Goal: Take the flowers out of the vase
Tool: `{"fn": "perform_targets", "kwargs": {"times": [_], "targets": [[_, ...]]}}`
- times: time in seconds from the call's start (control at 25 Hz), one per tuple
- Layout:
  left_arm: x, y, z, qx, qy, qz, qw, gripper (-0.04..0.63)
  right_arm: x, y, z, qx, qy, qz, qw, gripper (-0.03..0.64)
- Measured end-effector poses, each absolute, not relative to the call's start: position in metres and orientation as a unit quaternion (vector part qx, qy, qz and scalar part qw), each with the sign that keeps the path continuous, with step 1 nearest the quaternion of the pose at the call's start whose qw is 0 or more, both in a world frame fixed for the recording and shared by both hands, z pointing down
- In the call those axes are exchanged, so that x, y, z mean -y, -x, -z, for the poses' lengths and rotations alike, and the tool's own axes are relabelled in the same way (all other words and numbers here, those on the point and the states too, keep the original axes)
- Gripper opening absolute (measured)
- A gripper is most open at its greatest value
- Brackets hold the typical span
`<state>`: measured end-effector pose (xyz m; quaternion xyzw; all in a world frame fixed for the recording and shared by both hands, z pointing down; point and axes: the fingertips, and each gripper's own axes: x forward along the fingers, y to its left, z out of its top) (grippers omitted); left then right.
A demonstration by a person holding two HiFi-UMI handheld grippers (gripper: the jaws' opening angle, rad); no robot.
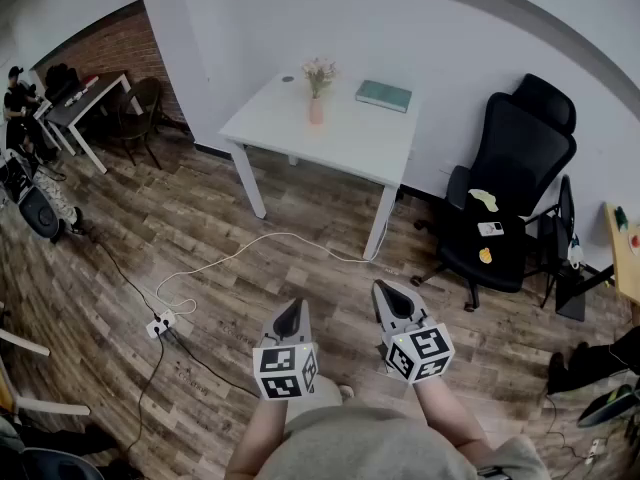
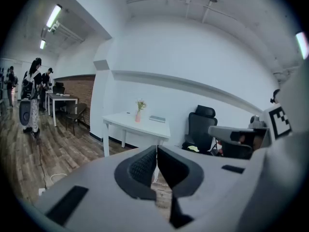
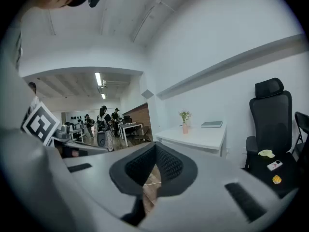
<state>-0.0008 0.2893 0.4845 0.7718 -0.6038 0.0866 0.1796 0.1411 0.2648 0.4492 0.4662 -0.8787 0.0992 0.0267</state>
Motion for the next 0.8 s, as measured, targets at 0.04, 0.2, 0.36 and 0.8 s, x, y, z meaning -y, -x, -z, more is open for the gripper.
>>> {"fn": "perform_targets", "kwargs": {"times": [0.04, 0.2, 0.36, 0.8], "targets": [[-0.296, -0.001, -0.481, 0.604, -0.773, -0.086, 0.175, 0.009, -0.272, -0.145, -0.448, 0.878, -0.468, -0.098, 0.026, -0.005], [-0.321, -0.005, -0.471, 0.611, -0.771, -0.085, 0.159, 0.009, -0.299, -0.154, -0.448, 0.88, -0.465, -0.089, 0.028, -0.005], [-0.335, -0.005, -0.469, 0.613, -0.77, -0.086, 0.153, 0.009, -0.315, -0.15, -0.446, 0.883, -0.46, -0.09, 0.026, -0.005], [-0.352, -0.003, -0.466, 0.618, -0.769, -0.081, 0.145, 0.009, -0.331, -0.143, -0.443, 0.889, -0.451, -0.078, 0.025, -0.004]]}}
